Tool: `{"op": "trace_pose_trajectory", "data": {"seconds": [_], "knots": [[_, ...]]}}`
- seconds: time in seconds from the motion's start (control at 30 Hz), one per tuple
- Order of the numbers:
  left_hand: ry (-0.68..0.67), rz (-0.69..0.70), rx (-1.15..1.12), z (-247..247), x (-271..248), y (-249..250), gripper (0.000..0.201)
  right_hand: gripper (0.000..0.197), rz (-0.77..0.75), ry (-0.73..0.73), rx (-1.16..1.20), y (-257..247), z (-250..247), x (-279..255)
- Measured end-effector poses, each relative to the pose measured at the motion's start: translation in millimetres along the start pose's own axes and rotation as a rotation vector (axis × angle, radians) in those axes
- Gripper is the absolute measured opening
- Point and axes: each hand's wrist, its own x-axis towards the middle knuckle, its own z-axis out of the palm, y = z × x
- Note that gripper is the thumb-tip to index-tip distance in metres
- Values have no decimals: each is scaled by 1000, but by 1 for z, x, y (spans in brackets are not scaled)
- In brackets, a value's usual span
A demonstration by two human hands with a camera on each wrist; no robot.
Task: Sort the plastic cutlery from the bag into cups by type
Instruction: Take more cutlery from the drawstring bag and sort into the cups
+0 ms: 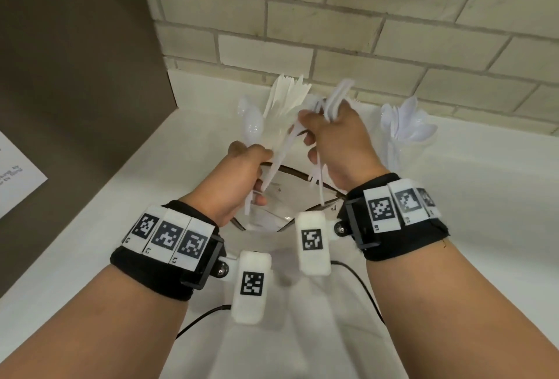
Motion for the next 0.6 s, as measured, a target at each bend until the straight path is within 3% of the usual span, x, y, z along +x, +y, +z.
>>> {"op": "trace_pose_trajectory", "data": {"seconds": [0.2,0.33,0.43,0.6], "knots": [[-40,-17,7,2,1,5,13,16,-140,167,219,-32,-47,44],[-125,2,116,13,2,9,14,27,-309,309,97,-41,-65,80],[-153,60,195,23,7,11,13,26,-401,335,-52,-32,-66,102],[-150,141,352,31,21,12,16,15,-366,294,-43,3,-66,127]]}}
